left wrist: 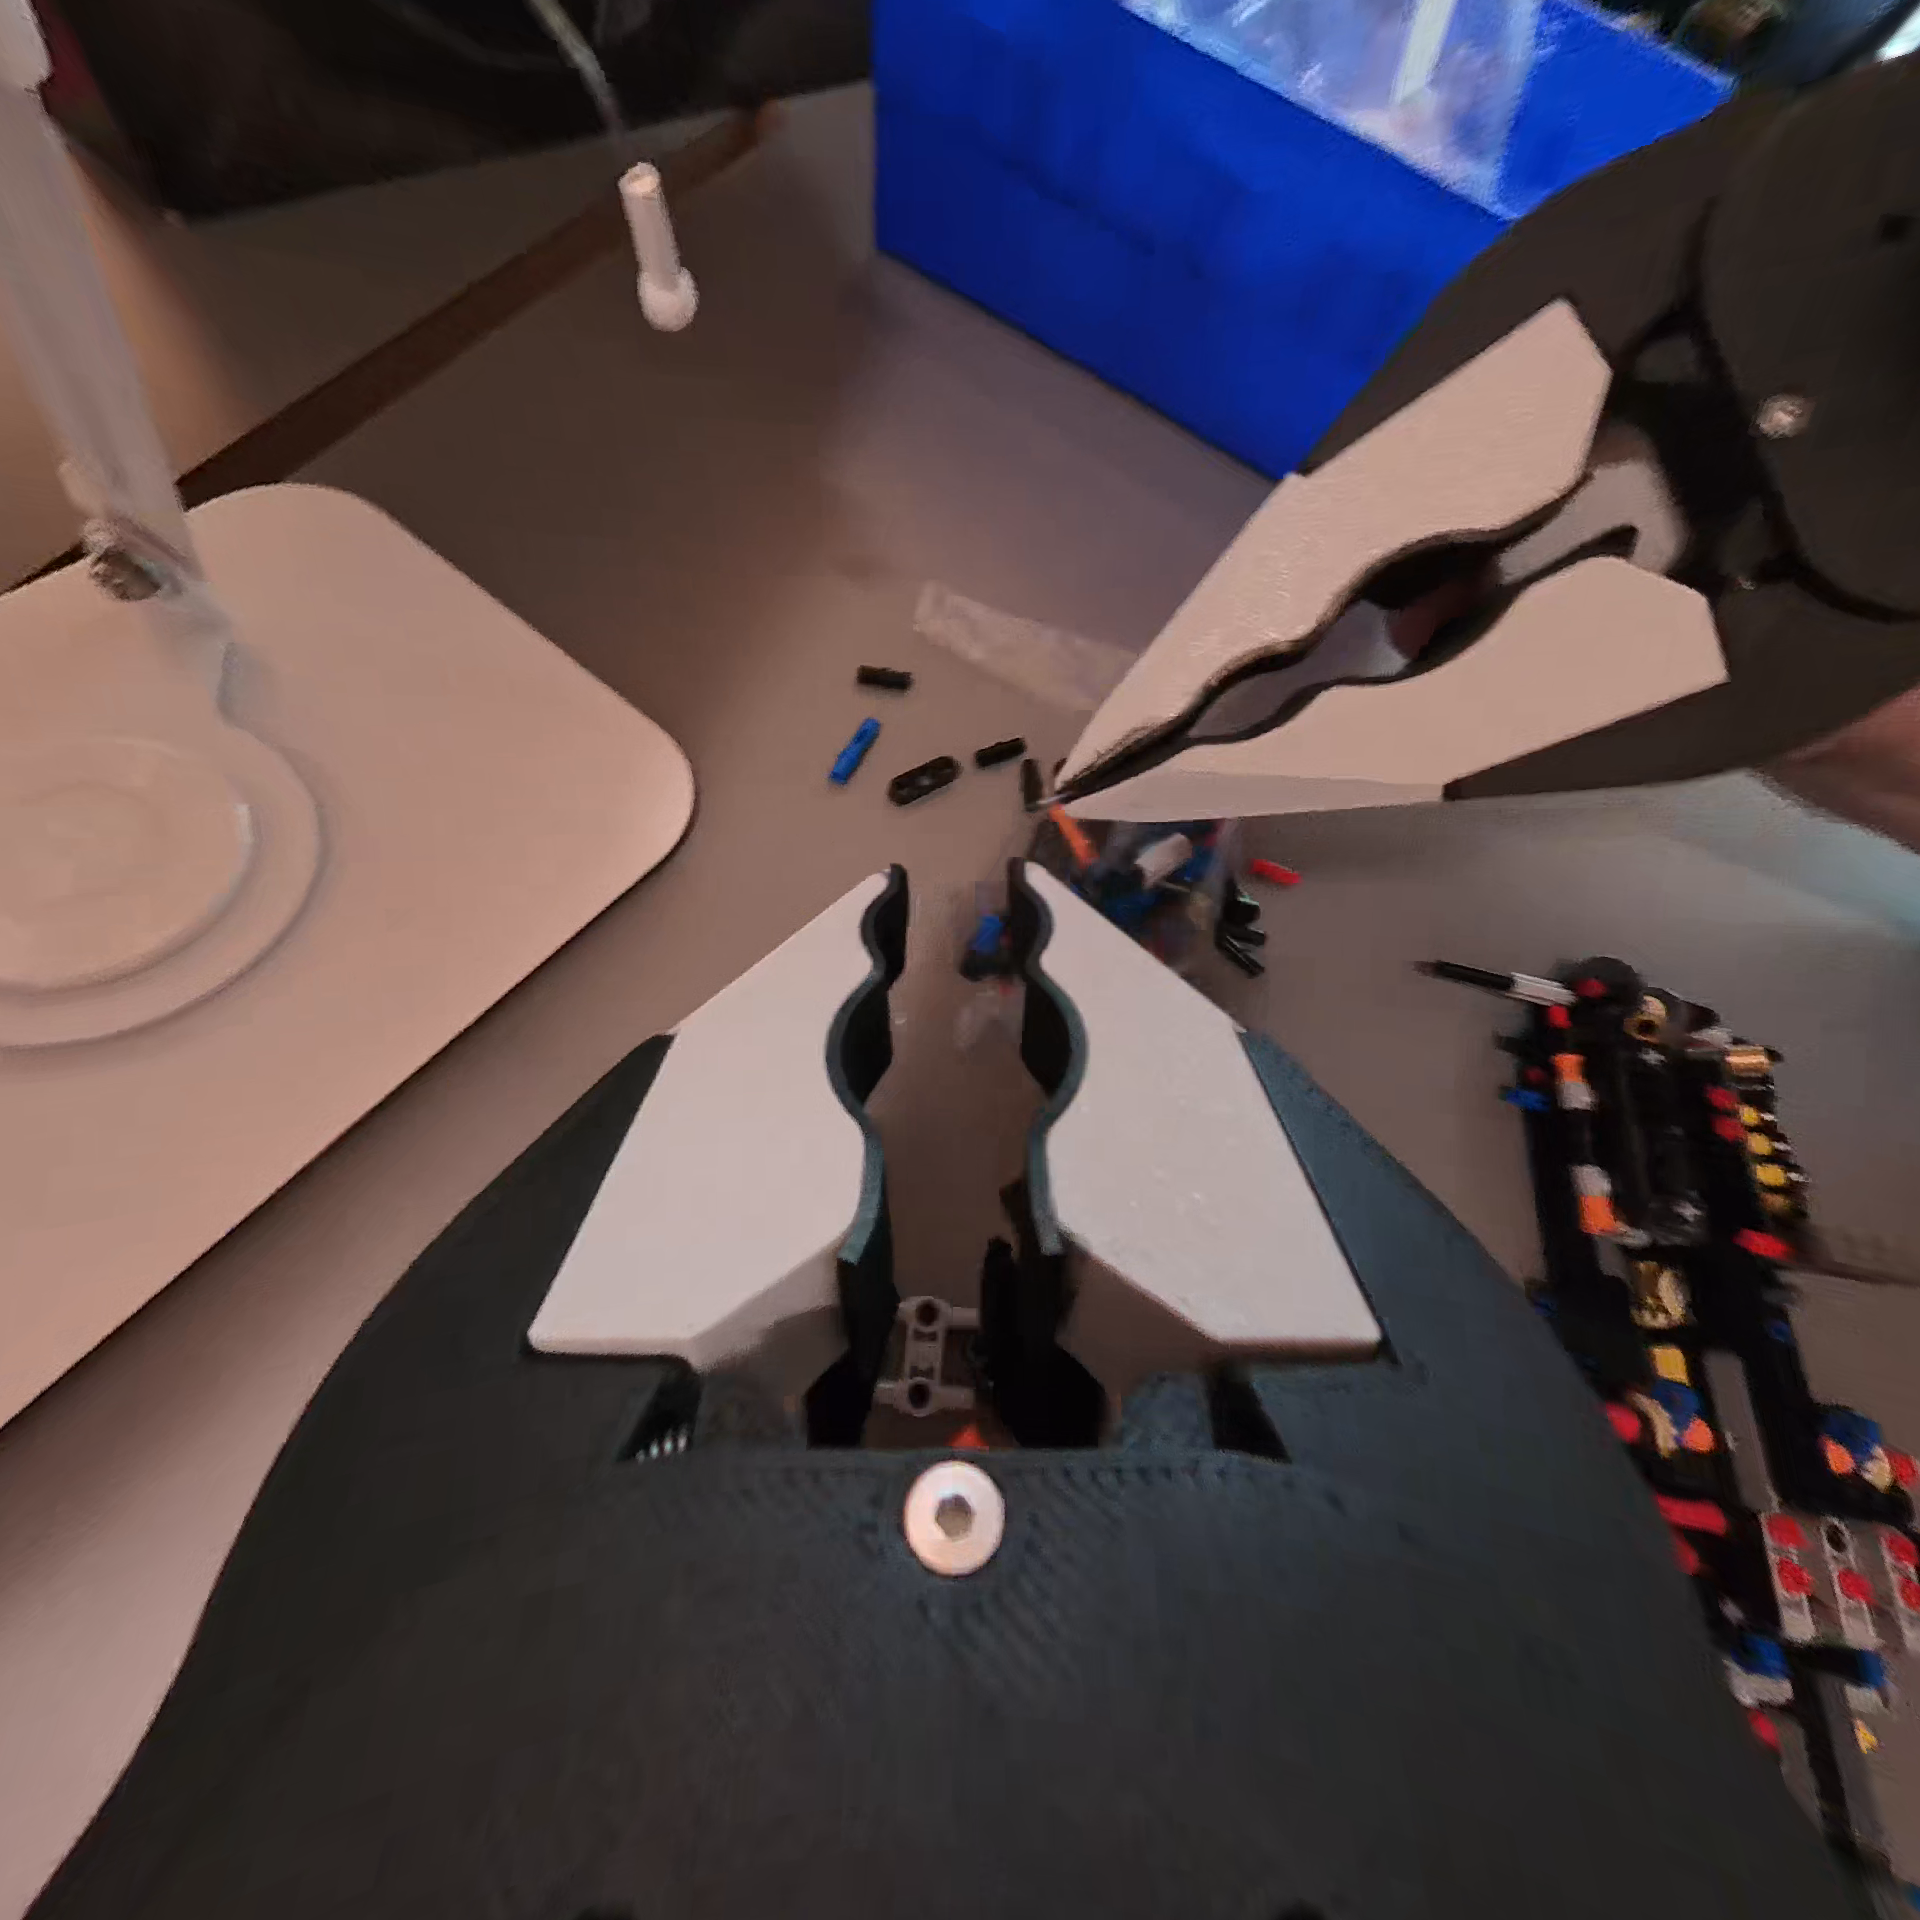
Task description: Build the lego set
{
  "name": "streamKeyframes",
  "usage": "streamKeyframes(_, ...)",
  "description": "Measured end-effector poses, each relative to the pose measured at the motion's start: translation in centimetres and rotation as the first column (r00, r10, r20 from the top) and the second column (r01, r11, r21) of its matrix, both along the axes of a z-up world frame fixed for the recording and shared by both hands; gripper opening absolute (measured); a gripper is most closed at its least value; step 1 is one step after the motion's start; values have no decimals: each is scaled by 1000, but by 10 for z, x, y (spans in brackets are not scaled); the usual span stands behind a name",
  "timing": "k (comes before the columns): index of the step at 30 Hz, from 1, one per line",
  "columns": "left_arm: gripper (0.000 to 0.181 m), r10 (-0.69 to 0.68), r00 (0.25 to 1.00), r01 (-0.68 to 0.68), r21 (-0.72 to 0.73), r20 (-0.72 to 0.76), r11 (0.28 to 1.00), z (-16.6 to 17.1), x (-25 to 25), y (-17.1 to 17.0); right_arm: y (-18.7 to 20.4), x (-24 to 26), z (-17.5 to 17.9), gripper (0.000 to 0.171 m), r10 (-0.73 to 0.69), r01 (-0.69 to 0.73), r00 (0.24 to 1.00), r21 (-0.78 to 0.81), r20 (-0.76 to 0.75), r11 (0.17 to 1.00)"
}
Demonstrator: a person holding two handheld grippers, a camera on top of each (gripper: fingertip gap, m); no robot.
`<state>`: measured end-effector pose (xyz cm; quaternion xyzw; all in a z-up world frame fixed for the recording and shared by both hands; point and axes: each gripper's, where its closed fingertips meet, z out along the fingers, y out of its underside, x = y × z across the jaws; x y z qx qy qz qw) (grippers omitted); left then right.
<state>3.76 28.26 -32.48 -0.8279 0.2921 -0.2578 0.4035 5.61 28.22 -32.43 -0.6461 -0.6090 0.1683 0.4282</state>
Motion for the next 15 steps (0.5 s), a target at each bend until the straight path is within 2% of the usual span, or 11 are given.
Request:
streamKeyframes(4, 36, -88, 996, 88, 39, -20, 995, -3, 5, -13, -5, 0, 13, 0, 31, -31, 999, -13, -41, 999)
streamKeyframes(7, 37, -120, 993, 118, 88, 15, 989, 0, 12, -16, -10, -1, 25, 0, 52, -56, 994, -47, -92, 997)
streamKeyframes(11, 25, -133, 991, 130, 141, 9, 981, 2, 18, -16, -18, -4, 38, 0, 93, -106, 985, -87, -144, 991)
streamKeyframes(13, 8, -137, 990, 130, 157, 36, 979, 8, 18, -17, -22, -4, 43, 0, 107, -123, 982, -96, -159, 988)
streamKeyframes(15, 2, -132, 989, 117, 187, 68, 975, 17, 16, -18, -25, -4, 50, 0, 116, -136, 977, -106, -180, 985)
